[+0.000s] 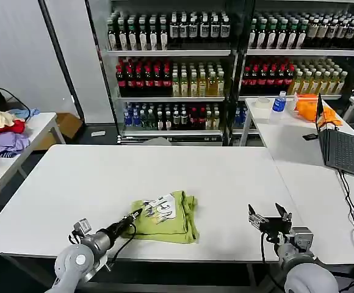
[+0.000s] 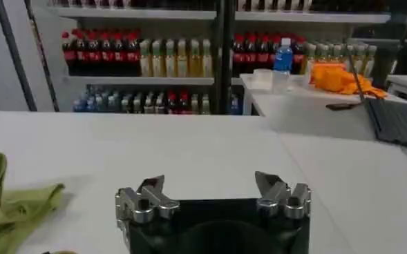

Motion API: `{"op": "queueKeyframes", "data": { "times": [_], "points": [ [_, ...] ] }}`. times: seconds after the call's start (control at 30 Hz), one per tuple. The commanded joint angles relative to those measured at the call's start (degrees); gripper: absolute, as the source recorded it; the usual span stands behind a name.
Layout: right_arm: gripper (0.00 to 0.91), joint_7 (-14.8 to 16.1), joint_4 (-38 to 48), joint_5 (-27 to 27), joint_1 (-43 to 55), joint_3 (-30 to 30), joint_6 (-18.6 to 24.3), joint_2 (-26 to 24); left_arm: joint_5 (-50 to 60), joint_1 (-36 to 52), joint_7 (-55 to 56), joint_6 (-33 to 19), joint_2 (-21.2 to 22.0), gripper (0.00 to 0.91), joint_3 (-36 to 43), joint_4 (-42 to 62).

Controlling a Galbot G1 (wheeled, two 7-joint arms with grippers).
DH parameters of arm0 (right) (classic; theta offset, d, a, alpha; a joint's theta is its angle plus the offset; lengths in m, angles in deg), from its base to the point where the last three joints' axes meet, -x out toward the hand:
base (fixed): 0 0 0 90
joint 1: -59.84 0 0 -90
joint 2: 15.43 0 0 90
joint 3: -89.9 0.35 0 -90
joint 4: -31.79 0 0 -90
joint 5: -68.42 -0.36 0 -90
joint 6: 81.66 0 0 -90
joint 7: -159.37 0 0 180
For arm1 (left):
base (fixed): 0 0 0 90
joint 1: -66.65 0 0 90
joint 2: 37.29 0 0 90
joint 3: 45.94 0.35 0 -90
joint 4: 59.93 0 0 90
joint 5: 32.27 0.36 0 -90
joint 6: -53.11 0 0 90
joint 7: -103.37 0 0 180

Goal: Fold and organize the clothes.

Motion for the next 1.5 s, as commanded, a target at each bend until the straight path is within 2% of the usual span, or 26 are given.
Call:
{"op": "queueKeyframes", "data": {
  "times": [0.03,0.23,0.27,0.33,0.47,0.5,0.6,0.7,0.73,0.77,0.8,0.93,1.07,1.23,1.4,1.5],
  "points": [
    [0.907,0.03,-0.74,-0.09,-0.98,0.84,0.08,-0.22,-3.25,0.67,-0.37,-0.20,-5.13,0.030,-4.22,-2.39],
    [0.907,0.06,-1.89,-0.71,-1.26,1.84,0.07,-0.81,-2.30,3.12,0.21,-0.09,-17.28,0.030,-14.02,-3.83],
    [0.907,0.06,-1.96,-0.86,-1.22,1.92,0.08,-0.93,-1.84,3.42,0.07,-0.07,-18.14,0.030,-14.72,-3.58],
    [0.907,0.07,-2.16,-1.35,-0.81,2.15,0.09,-1.39,2.59,4.87,-2.34,-0.07,-26.43,0.030,-19.73,-0.27],
    [0.907,0.06,-2.37,-1.80,-0.17,2.22,0.10,-1.67,8.86,5.92,-5.77,-0.08,-35.91,0.030,-22.78,2.01],
    [0.907,0.06,-2.40,-1.83,-0.11,2.20,0.09,-1.65,13.77,6.25,-6.62,-0.12,-38.28,0.030,-22.83,1.62],
    [0.907,0.05,-2.48,-1.81,-0.08,1.94,0.09,-1.48,22.79,5.70,-7.48,-0.20,-40.23,0.020,-20.80,-3.00],
    [0.907,0.00,-2.46,-1.46,-0.22,1.64,0.11,-0.89,35.41,2.11,-10.68,-2.52,-37.47,0.030,-15.55,-8.30],
    [0.907,-0.03,-2.49,-1.46,-0.26,1.59,0.10,-0.79,35.41,1.83,-10.68,-3.13,-36.83,0.030,-14.16,-8.93],
    [0.907,-0.03,-2.63,-0.90,-0.68,1.49,0.08,-0.42,47.64,0.17,-10.78,-4.93,-33.42,0.030,-8.69,-9.66],
    [0.907,-0.08,-2.68,-0.60,-0.94,1.40,0.06,-0.26,55.23,-0.41,-10.02,-7.29,-30.96,0.030,-4.65,-9.47],
    [0.907,-0.07,-3.11,0.75,-2.47,1.69,0.03,-0.04,72.94,-1.49,-6.14,-10.12,-21.26,0.030,7.35,-7.59],
    [0.907,-0.12,-2.83,2.27,-3.35,2.37,0.02,0.63,88.44,-0.97,-3.43,-12.57,-15.22,0.030,16.28,-4.35],
    [0.907,-0.23,-3.67,3.54,-4.98,3.20,-0.13,2.09,89.34,2.86,-3.13,-10.57,-12.20,0.020,20.52,-6.42],
    [0.907,0.03,-4.12,4.32,-6.91,4.26,0.11,2.78,81.10,6.65,-4.57,-5.53,-12.48,0.030,22.65,-10.05],
    [0.907,0.09,-3.95,4.32,-7.08,4.62,0.22,2.99,77.09,9.26,-4.14,-2.75,-10.79,0.020,26.38,-9.71]
  ]
}}
